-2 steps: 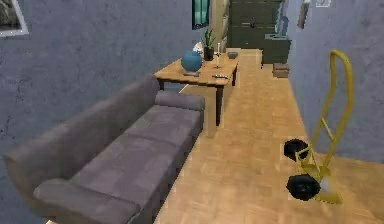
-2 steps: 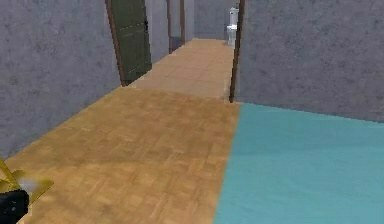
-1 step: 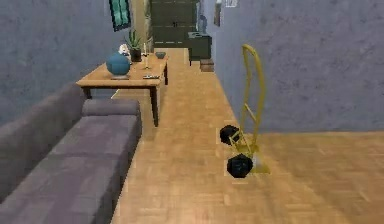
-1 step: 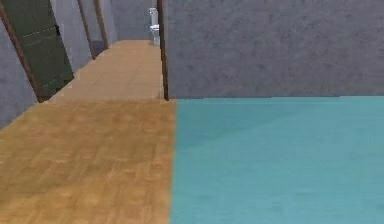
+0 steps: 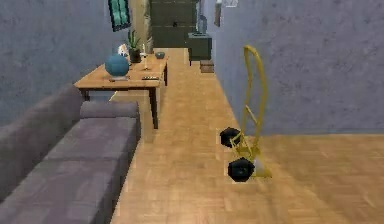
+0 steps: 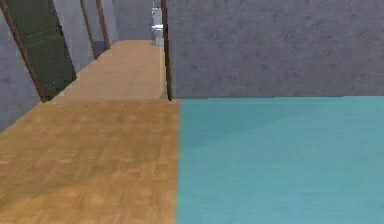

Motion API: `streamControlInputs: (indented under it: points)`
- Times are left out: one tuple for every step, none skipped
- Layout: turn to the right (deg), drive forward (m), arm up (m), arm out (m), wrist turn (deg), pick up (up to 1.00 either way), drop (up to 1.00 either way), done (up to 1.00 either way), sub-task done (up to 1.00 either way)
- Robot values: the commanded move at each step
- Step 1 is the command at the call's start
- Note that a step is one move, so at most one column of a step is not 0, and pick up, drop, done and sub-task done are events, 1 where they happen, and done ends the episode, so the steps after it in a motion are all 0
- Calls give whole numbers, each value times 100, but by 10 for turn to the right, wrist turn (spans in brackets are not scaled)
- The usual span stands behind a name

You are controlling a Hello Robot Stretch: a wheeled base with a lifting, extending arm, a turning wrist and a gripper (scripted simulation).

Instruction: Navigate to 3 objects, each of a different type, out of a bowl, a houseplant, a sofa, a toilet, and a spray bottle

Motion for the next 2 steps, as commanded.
streamControlInputs:
  points:
    - [-330,0,0,0,0,0,0,0,0]
    - [0,0,0,0,0,0,0,100,0]
